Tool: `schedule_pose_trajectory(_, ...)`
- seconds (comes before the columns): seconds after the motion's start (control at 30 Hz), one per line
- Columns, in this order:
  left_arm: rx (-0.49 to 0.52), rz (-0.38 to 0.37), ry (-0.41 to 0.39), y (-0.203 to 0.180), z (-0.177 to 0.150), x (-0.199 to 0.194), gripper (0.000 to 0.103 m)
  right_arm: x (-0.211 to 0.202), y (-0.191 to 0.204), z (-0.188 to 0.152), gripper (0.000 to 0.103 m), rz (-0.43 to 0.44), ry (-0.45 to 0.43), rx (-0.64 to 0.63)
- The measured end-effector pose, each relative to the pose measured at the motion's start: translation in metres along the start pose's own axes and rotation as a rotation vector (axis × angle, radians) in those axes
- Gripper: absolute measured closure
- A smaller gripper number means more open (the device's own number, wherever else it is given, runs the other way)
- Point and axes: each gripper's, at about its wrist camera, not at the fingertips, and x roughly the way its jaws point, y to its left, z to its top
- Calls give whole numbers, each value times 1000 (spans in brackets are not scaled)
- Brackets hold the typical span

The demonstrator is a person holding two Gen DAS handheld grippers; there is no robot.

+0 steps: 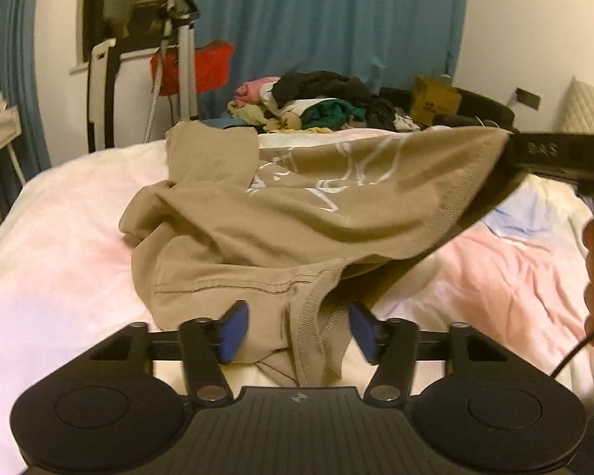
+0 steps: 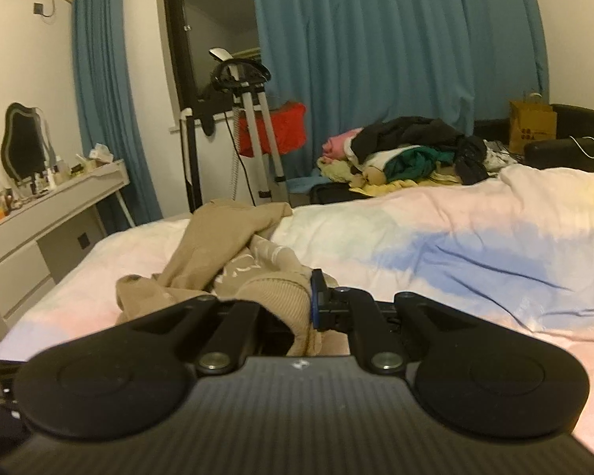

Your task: Fold clothes

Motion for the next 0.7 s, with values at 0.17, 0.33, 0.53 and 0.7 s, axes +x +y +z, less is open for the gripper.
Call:
schedule_pose_trajectory(0.17,104,14,24,-25,0,23,27,1,-8,-1,95,43,9,52)
schedule_pose_trajectory(0.33,145,173,-31,-37,3,58,27,3,-13,-2,95,61,16,75)
schedule_pose_trajectory(0.53,84,420,-177,-10,20,57,25,12,-21,-8,93,29,45,98)
schedule_pose_trajectory(0.7,-58,461,-324,7,35,11,25,36,-13,-23,61,-95,73,-7)
